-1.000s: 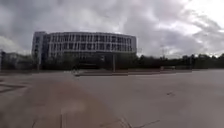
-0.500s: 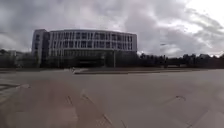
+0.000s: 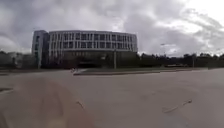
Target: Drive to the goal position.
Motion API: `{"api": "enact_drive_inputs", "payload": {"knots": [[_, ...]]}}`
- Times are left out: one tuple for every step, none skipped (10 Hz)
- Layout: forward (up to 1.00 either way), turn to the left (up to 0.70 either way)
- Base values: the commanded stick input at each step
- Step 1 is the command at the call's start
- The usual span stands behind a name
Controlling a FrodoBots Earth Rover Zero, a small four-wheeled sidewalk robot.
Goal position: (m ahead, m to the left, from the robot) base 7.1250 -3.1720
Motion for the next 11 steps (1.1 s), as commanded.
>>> {"api": "enact_drive_inputs", "payload": {"knots": [[0.70,0.00],[0.70,0.00],[0.70,0.00],[0.70,0.00],[0.70,0.00],[0.70,0.00],[0.70,0.00],[0.70,0.00],[0.70,-0.02],[0.70,-0.12],[0.70,-0.22]]}}
